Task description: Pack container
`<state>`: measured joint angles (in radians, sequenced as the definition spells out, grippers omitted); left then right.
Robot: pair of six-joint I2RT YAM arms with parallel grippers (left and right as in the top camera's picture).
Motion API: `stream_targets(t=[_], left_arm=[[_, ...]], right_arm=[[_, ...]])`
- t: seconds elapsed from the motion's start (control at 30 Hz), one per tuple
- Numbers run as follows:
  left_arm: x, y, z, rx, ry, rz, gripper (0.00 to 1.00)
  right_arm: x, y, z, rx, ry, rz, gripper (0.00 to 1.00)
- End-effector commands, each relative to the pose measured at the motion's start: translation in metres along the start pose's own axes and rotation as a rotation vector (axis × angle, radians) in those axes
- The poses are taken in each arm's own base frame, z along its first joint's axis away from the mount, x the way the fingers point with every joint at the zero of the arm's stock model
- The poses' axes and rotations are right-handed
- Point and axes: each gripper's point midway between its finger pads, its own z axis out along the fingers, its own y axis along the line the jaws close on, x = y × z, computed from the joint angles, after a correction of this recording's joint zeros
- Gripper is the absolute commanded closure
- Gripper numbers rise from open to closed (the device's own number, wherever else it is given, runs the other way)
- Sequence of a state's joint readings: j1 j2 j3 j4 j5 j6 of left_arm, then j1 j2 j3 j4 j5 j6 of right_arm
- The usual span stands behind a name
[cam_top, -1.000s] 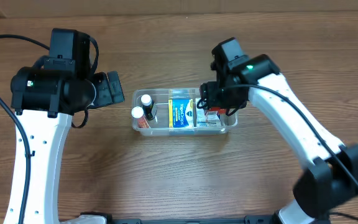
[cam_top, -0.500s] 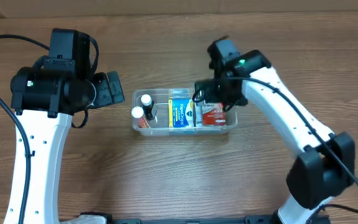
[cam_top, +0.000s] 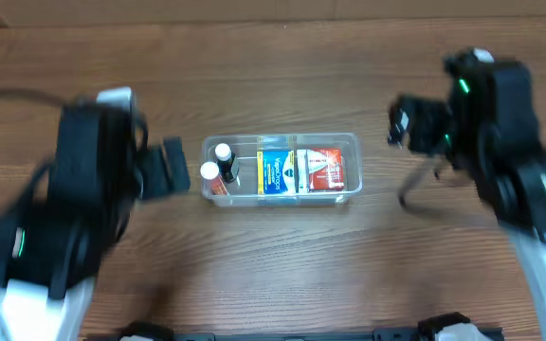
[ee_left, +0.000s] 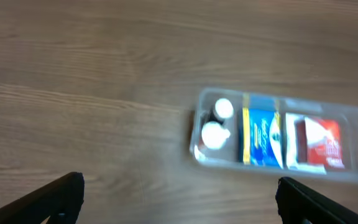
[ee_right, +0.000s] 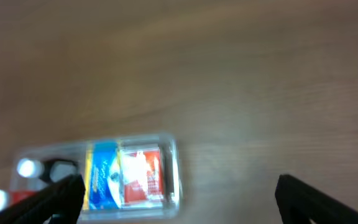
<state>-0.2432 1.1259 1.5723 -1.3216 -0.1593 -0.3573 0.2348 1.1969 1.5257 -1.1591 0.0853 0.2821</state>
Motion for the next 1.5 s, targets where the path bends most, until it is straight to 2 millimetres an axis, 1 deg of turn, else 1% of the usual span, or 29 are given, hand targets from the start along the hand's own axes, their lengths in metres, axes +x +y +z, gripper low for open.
stream_targets(t=[0.0, 0.03, 0.07, 0.1, 0.13, 0.2, 0.27, 0.3, 0.6, 0.73, 0.77, 0.8, 0.83, 0.93, 1.0, 1.07, 1.13, 1.17, 1.2, 1.23, 1.27, 1.47], left_arm=[[0.039, 0.023, -0.025, 0.003, -0.121, -0.008, 0.00], [0.056, 0.030, -0.026, 0.009, -0.129, -0.056, 0.00], [0.067, 0.034, -0.025, 0.011, -0.131, -0.071, 0.00], [0.079, 0.038, -0.022, 0.011, -0.126, -0.077, 0.00], [0.086, 0.040, -0.019, 0.009, -0.111, -0.074, 0.00], [0.094, 0.041, -0.013, 0.000, -0.082, -0.067, 0.00], [0.099, 0.043, -0.011, -0.010, -0.060, -0.062, 0.00], [0.100, 0.043, -0.011, -0.012, -0.055, -0.061, 0.00], [0.100, 0.043, -0.011, -0.012, -0.055, -0.061, 0.00], [0.100, 0.043, -0.011, -0.012, -0.055, -0.061, 0.00], [0.100, 0.043, -0.011, -0.012, -0.055, -0.061, 0.00], [0.100, 0.043, -0.011, -0.012, -0.055, -0.061, 0.00], [0.100, 0.043, -0.011, -0.012, -0.055, -0.061, 0.00], [0.100, 0.043, -0.011, -0.012, -0.055, -0.061, 0.00], [0.100, 0.043, -0.011, -0.012, -0.055, -0.061, 0.00], [0.100, 0.043, -0.011, -0.012, -0.055, -0.061, 0.00], [0.100, 0.043, -0.011, -0.012, -0.055, -0.061, 0.00], [0.100, 0.043, -0.011, -0.012, -0.055, -0.061, 0.00], [0.100, 0.043, -0.011, -0.012, -0.055, -0.061, 0.00], [0.100, 0.043, -0.011, -0.012, -0.055, -0.061, 0.00], [0.100, 0.043, -0.011, -0.012, -0.055, -0.061, 0.00], [0.100, 0.043, -0.011, -0.012, -0.055, -0.061, 0.00]], right_arm=[[0.054, -0.023, -0.013, -0.011, -0.061, 0.006, 0.00], [0.073, -0.030, -0.014, -0.021, -0.087, 0.010, 0.00], [0.087, -0.035, -0.015, -0.028, -0.107, 0.015, 0.00], [0.109, -0.043, -0.017, -0.036, -0.129, 0.016, 0.00], [0.118, -0.046, -0.018, -0.038, -0.133, 0.016, 0.00], [0.140, -0.055, -0.018, -0.015, -0.069, 0.011, 0.00], [0.158, -0.061, -0.017, 0.012, 0.003, 0.006, 0.00], [0.163, -0.063, -0.017, 0.020, 0.023, 0.004, 0.00], [0.164, -0.063, -0.018, 0.020, 0.023, 0.004, 0.00], [0.160, -0.065, -0.030, 0.003, -0.060, 0.003, 0.00], [0.157, -0.066, -0.031, -0.006, -0.115, -0.013, 0.00], [0.154, -0.065, -0.028, -0.027, -0.190, -0.034, 0.00], [0.156, -0.067, -0.021, -0.038, -0.245, -0.037, 0.00], [0.168, -0.070, 0.009, -0.077, -0.369, -0.030, 0.00], [0.166, -0.069, 0.025, -0.102, -0.464, -0.023, 0.00], [0.154, -0.068, 0.040, -0.118, -0.558, -0.016, 0.00], [0.131, -0.063, 0.041, -0.134, -0.752, -0.073, 0.00], [0.126, -0.064, 0.043, -0.138, -0.815, -0.076, 0.00], [0.128, -0.065, 0.047, -0.136, -0.824, -0.072, 0.00], [0.136, -0.067, 0.055, -0.124, -0.774, -0.077, 0.00], [0.140, -0.068, 0.059, -0.123, -0.754, -0.080, 0.00], [0.140, -0.068, 0.059, -0.122, -0.753, -0.080, 0.00]])
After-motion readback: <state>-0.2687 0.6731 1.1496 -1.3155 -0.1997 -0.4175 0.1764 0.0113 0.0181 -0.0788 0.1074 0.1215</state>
